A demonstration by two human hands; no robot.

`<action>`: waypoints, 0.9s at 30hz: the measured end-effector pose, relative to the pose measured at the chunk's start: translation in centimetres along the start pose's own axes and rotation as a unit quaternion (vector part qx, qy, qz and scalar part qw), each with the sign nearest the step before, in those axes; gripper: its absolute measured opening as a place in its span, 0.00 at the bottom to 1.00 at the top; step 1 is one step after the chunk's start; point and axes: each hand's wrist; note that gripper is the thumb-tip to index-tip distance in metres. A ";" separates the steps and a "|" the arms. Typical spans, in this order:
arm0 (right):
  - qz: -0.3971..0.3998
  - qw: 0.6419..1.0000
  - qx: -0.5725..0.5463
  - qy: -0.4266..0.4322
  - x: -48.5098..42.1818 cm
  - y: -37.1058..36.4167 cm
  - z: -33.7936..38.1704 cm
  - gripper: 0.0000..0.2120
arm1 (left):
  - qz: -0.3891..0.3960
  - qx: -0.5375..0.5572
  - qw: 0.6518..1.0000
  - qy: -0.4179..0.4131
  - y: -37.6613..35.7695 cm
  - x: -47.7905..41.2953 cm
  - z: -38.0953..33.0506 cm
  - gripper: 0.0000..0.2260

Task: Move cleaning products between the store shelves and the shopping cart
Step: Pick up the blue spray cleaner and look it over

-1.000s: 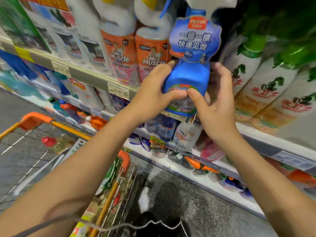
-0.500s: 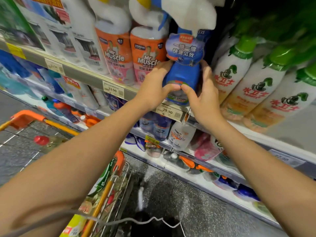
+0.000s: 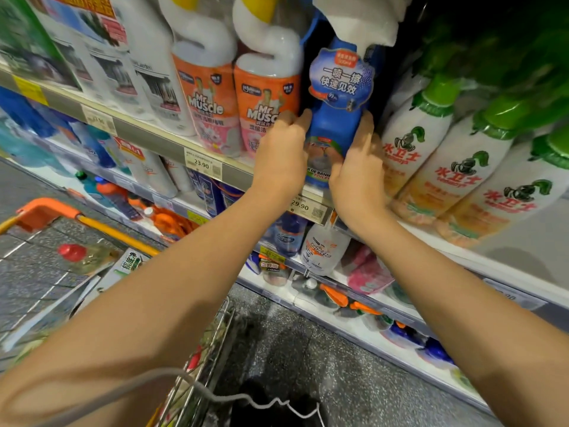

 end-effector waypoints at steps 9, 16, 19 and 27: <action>0.033 0.996 -0.067 -0.058 1.6 0.8 0.3 0.36 | -0.024 0.138 0.988 0.069 1.0 2.9 0.4 0.18; -0.013 0.973 -0.228 0.032 8.3 3.1 0.4 0.14 | -0.036 0.237 0.954 0.178 5.9 10.8 2.7 0.12; 0.048 0.955 -0.291 0.030 9.6 3.3 2.0 0.05 | -0.057 0.267 0.934 0.230 8.6 14.2 3.1 0.07; 0.205 0.895 -0.382 0.105 15.8 3.4 9.5 0.02 | -0.146 0.288 0.887 0.330 15.2 23.0 5.2 0.04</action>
Point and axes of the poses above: each hand's wrist, its own x-axis away from the middle knuckle, its own y-axis out of the back of the hand, z = x × y, and after that the axes turned 5 degrees about -z, right-handed
